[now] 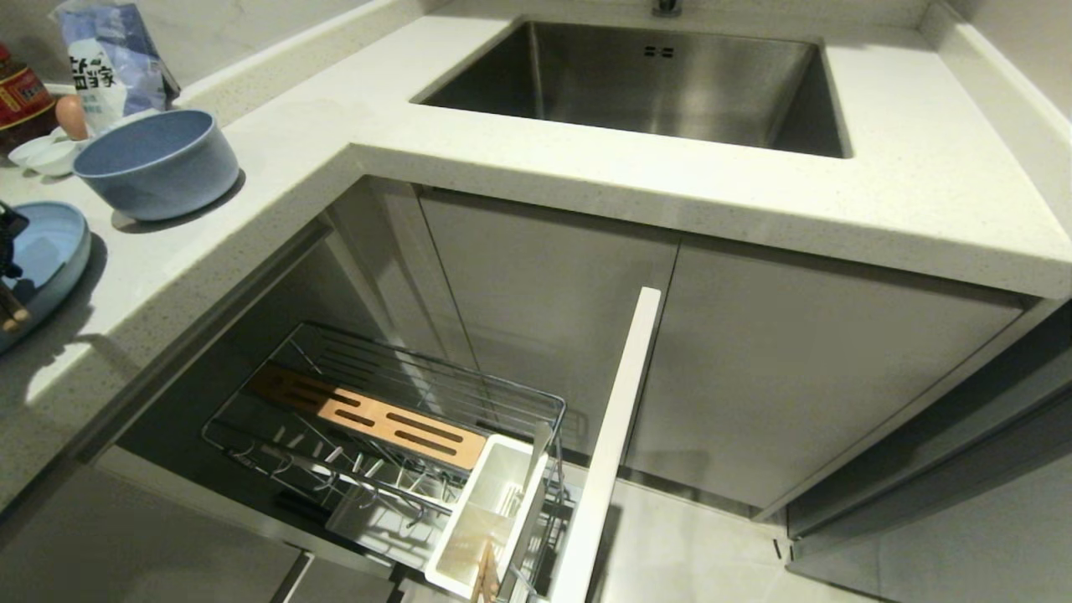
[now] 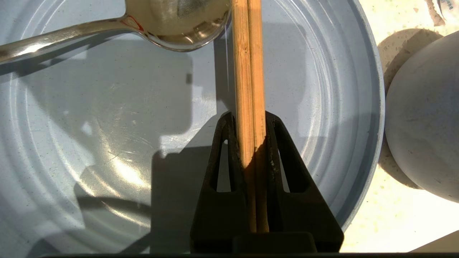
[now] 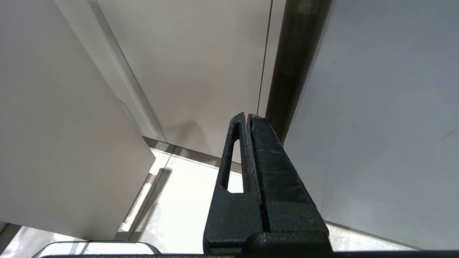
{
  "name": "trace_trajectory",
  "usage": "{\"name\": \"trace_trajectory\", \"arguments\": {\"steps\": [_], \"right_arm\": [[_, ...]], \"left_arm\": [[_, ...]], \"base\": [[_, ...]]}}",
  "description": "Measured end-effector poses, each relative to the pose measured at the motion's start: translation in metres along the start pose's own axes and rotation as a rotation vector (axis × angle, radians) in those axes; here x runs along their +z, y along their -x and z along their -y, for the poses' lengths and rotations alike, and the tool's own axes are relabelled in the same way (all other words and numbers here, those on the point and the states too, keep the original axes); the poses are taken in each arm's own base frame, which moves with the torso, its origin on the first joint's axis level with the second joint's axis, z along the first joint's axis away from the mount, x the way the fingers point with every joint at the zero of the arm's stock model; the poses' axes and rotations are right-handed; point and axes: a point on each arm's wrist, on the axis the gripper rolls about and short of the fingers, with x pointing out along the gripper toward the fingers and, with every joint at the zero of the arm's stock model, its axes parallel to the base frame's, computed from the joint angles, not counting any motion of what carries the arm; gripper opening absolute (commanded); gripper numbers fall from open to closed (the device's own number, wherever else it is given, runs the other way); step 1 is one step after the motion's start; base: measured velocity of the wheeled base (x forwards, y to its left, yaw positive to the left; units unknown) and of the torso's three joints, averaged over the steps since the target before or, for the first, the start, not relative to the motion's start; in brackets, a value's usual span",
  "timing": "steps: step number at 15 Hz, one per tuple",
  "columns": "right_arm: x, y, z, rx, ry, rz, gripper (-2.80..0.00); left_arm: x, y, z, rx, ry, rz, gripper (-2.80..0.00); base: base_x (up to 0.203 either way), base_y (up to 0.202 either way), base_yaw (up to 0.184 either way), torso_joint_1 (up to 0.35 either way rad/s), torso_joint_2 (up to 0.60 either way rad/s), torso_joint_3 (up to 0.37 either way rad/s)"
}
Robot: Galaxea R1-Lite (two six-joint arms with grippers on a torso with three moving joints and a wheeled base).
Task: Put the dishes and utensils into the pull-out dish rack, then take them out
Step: Pick up the chopsticks and place it in the cupboard
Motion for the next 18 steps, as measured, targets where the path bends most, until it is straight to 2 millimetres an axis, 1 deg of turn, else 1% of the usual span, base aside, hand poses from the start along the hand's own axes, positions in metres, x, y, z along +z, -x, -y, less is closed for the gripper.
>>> {"name": "trace_trajectory", "arguments": {"steps": [3, 6, 9, 12, 14, 16, 18], "right_arm": [[0.0, 0.0, 0.0, 0.0, 0.0, 0.0, -2.8], [0.0, 0.0, 0.0, 0.0, 0.0, 0.0, -2.8], [0.0, 0.0, 0.0, 0.0, 0.0, 0.0, -2.8], [0.0, 0.0, 0.0, 0.0, 0.0, 0.0, -2.8], [0.0, 0.0, 0.0, 0.0, 0.0, 0.0, -2.8], [0.0, 0.0, 0.0, 0.0, 0.0, 0.0, -2.8], [0.0, 0.0, 0.0, 0.0, 0.0, 0.0, -2.8]], "left_arm": [[0.002, 0.003, -0.001, -0.004, 0.005, 0.006, -2.8], [0.009, 0.02, -0.006, -0.036, 0.026, 0.04, -2.8], [0.016, 0.047, -0.016, -0.095, 0.037, 0.094, -2.8], [0.024, 0.081, -0.024, -0.19, 0.029, 0.15, -2.8], [0.026, 0.104, -0.027, -0.303, 0.004, 0.157, -2.8], [0.028, 0.128, -0.03, -0.451, -0.037, 0.14, -2.8], [0.032, 0.148, -0.033, -0.603, -0.129, 0.126, -2.8]], "base": [[0.0, 0.0, 0.0, 0.0, 0.0, 0.0], [0.0, 0.0, 0.0, 0.0, 0.0, 0.0], [0.0, 0.0, 0.0, 0.0, 0.0, 0.0], [0.0, 0.0, 0.0, 0.0, 0.0, 0.0], [0.0, 0.0, 0.0, 0.0, 0.0, 0.0], [0.0, 0.0, 0.0, 0.0, 0.0, 0.0], [0.0, 0.0, 0.0, 0.0, 0.0, 0.0]]}}
